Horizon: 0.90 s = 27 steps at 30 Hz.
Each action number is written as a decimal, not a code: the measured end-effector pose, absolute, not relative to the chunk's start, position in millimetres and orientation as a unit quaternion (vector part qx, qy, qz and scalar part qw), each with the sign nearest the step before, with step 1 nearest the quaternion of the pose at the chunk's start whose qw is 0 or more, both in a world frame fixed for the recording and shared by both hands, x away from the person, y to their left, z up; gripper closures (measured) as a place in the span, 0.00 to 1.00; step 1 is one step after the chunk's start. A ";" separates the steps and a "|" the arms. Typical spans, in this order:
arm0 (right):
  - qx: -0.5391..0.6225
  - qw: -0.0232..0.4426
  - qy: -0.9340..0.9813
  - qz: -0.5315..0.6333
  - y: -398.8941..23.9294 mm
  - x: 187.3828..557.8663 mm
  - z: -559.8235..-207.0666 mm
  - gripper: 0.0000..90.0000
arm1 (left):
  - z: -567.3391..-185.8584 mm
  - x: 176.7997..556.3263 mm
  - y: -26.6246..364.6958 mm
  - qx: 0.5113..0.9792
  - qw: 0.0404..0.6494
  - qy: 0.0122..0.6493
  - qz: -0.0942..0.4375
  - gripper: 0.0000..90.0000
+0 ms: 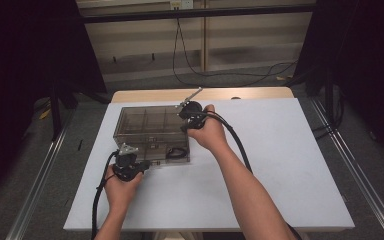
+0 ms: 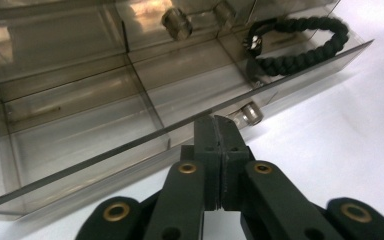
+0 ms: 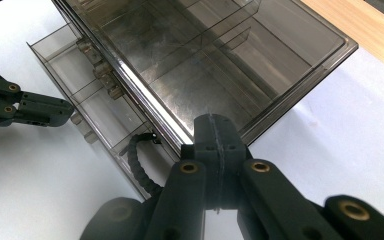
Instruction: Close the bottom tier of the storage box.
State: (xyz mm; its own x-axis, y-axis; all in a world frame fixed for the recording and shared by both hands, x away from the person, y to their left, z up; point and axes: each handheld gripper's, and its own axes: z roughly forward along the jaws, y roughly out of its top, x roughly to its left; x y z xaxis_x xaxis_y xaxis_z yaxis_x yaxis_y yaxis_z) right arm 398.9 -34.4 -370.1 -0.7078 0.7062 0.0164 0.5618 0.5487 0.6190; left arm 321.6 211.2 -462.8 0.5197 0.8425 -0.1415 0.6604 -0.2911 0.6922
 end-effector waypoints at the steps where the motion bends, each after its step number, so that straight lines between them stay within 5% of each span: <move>1: 0.364 0.118 0.872 0.306 -34.3 398.9 -370.1 1.00 | -462.2 321.8 210.9 0.795 0.358 0.472 0.128 0.99; 27: 0.362 0.120 0.872 0.306 -34.4 398.1 -370.2 1.00 | -463.8 326.5 209.6 0.786 0.365 0.480 0.135 1.00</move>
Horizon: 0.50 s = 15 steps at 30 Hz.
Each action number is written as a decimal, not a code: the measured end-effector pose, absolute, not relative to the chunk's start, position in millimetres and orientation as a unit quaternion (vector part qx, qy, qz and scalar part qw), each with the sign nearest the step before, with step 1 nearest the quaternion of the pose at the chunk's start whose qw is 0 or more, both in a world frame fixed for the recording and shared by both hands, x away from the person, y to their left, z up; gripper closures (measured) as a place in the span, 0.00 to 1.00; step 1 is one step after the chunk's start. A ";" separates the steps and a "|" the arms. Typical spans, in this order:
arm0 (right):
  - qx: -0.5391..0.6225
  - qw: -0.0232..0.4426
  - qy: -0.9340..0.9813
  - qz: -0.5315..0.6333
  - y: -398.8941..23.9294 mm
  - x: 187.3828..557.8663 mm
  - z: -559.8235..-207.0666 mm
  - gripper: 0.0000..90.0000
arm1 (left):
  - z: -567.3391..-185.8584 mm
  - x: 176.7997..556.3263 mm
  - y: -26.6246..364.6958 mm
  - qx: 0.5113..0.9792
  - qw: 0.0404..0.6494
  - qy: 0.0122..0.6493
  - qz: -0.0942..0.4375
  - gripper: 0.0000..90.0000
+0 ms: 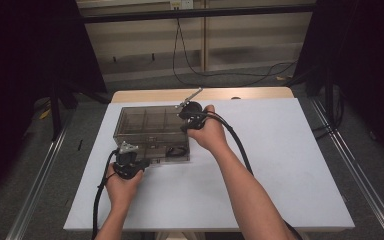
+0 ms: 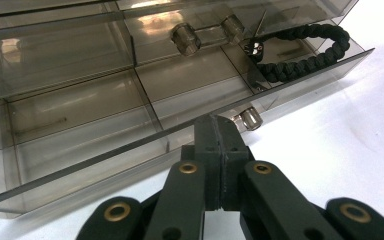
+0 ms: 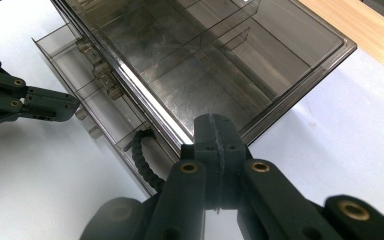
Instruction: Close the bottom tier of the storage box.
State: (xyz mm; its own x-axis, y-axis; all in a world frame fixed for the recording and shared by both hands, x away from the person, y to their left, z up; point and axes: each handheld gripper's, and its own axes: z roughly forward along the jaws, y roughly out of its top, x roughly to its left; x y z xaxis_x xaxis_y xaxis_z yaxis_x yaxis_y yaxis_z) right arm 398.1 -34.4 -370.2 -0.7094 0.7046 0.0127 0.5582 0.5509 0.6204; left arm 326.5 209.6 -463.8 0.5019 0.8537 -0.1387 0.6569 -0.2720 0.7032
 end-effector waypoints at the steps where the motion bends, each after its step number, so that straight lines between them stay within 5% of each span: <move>1: 0.362 0.119 0.872 0.306 -34.3 398.1 -370.2 1.00 | -463.9 326.8 209.7 0.785 0.366 0.481 0.136 1.00; 15: 0.364 0.121 0.870 0.310 -35.0 397.6 -371.0 1.00 | -465.3 331.8 211.3 0.779 0.371 0.487 0.134 1.00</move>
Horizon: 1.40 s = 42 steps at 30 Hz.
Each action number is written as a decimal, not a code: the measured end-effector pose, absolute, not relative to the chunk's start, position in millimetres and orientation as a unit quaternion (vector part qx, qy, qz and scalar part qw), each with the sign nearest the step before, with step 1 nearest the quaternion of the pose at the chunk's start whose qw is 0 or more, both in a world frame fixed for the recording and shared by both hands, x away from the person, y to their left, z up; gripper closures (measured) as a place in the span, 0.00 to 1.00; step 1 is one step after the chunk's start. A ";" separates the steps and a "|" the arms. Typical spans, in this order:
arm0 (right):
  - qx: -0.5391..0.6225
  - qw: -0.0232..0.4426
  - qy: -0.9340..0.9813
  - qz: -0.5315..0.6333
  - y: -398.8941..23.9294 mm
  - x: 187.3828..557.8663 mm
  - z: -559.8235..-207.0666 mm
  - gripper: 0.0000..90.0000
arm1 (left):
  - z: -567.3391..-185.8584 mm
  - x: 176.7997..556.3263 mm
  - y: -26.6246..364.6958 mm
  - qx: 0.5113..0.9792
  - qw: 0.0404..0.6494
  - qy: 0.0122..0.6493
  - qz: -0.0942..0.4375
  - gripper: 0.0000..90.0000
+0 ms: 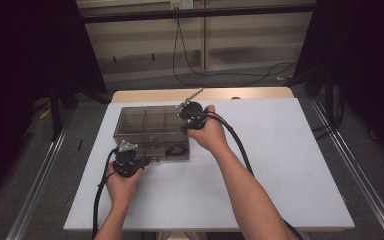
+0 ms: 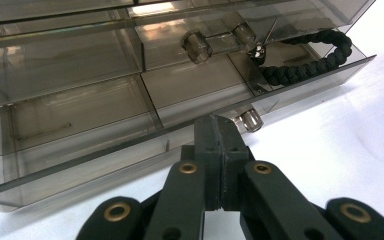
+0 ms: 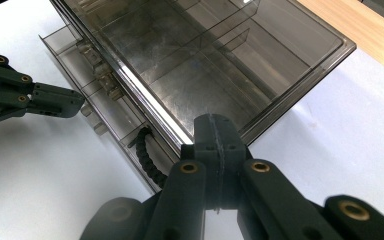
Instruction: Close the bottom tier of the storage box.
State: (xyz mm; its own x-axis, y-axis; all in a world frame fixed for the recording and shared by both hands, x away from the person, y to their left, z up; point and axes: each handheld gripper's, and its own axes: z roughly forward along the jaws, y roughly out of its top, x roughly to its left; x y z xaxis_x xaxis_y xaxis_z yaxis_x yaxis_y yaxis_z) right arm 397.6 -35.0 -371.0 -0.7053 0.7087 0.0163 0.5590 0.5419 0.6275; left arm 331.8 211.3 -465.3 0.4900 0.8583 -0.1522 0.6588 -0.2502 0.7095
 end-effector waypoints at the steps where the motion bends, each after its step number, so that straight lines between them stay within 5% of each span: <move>1: 0.364 0.121 0.870 0.311 -35.1 397.7 -371.0 1.00 | -465.3 332.2 211.8 0.781 0.370 0.485 0.135 1.00; 42: 0.367 0.121 0.869 0.309 -34.8 396.8 -370.7 1.00 | -464.9 340.9 197.8 0.783 0.365 0.486 0.135 1.00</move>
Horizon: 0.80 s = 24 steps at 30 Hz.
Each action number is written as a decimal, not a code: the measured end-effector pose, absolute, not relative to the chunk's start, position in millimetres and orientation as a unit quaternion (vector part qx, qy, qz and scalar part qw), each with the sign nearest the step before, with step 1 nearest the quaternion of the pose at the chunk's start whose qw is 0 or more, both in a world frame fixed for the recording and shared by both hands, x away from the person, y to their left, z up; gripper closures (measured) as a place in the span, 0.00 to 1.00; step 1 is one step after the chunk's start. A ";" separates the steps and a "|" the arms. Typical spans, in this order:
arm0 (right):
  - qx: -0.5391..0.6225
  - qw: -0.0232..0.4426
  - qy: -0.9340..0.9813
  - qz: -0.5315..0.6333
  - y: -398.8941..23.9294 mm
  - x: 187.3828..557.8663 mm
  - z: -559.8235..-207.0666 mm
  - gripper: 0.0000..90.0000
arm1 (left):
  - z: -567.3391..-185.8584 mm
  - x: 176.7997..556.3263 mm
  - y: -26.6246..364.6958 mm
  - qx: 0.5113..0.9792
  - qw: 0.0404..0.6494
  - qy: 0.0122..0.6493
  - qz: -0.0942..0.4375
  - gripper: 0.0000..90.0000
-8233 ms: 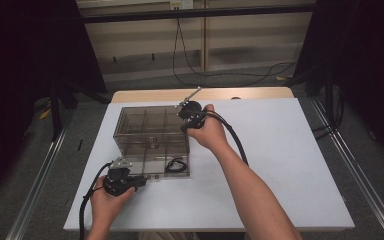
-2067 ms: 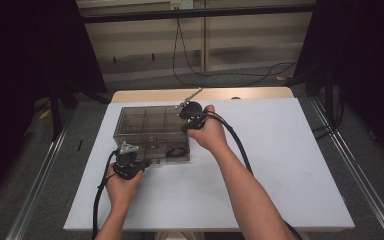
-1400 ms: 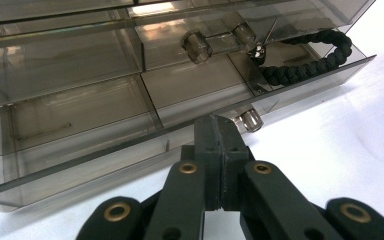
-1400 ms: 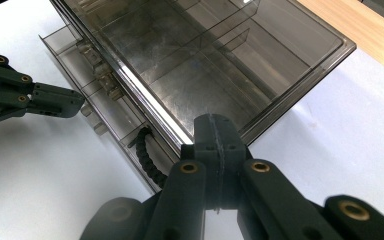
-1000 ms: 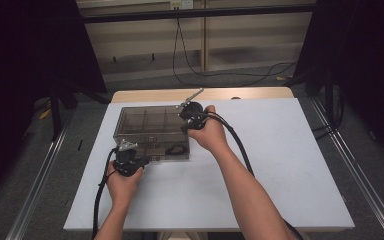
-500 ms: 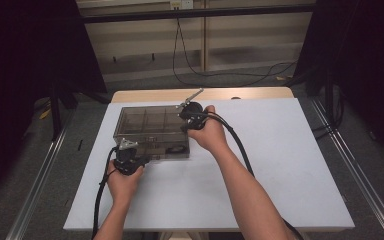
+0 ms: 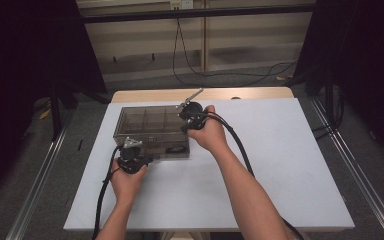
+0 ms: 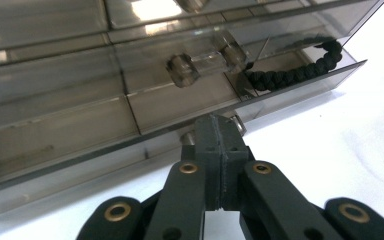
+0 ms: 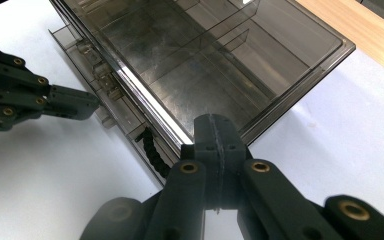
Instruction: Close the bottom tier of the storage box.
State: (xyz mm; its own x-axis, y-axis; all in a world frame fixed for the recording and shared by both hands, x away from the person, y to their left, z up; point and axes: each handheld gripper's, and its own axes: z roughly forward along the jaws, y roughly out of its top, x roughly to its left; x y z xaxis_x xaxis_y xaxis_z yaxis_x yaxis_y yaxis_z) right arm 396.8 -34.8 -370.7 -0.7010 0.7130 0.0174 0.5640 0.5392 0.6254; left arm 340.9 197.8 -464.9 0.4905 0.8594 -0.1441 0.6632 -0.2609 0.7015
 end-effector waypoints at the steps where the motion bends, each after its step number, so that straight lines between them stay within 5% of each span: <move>1: 0.367 0.121 0.869 0.309 -34.8 396.7 -370.8 1.00 | -464.5 340.8 197.0 0.782 0.362 0.488 0.138 1.00; 24: 0.365 0.121 0.869 0.309 -34.8 396.8 -370.8 1.00 | -464.6 344.6 193.8 0.781 0.359 0.490 0.145 1.00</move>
State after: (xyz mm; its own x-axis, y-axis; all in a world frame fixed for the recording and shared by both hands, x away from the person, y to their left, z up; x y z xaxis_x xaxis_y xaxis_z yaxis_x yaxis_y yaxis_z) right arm 396.8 -34.8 -370.8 -0.7034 0.7106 0.0151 0.5604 0.5414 0.6268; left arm 344.6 193.8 -464.6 0.4786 0.8691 -0.1252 0.6611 -0.2628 0.7028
